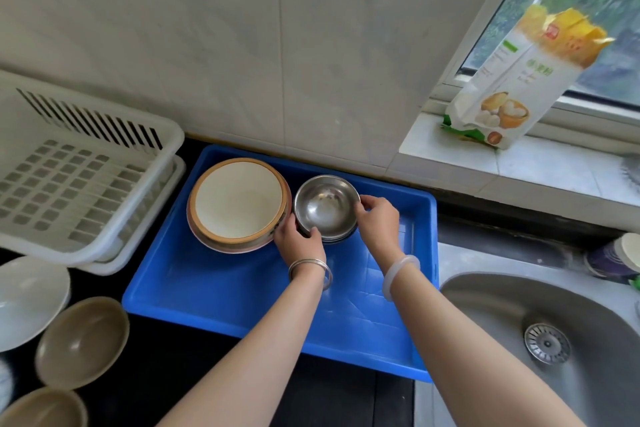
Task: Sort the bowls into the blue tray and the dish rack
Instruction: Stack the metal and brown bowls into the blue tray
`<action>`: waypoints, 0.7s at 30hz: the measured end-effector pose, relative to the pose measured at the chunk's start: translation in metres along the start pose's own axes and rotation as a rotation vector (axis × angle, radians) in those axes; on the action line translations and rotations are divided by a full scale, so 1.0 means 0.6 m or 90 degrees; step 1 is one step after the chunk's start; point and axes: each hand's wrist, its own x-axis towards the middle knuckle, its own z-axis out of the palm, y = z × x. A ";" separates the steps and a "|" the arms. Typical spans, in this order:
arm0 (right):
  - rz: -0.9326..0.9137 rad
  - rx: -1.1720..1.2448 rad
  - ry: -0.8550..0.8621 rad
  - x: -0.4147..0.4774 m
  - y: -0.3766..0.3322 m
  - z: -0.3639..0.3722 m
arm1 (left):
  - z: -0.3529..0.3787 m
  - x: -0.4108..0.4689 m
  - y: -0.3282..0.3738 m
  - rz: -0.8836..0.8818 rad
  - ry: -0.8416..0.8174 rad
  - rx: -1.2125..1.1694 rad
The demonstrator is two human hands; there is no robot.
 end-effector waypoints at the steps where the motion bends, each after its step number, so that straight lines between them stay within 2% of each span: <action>1: -0.007 -0.011 0.001 -0.003 0.000 0.001 | -0.001 -0.002 -0.001 0.006 0.000 0.003; 11: -0.013 0.020 -0.071 -0.049 -0.006 -0.011 | -0.028 -0.016 -0.009 -0.008 -0.109 -0.013; 16: -0.007 -0.001 -0.028 -0.088 -0.016 -0.025 | -0.095 -0.031 -0.014 0.023 -0.180 0.029; 19: -0.053 0.021 -0.022 -0.145 -0.030 -0.017 | -0.158 -0.052 -0.033 0.063 -0.154 0.078; 21: -0.080 0.033 -0.055 -0.189 -0.044 0.003 | -0.207 -0.072 -0.054 0.087 -0.118 0.102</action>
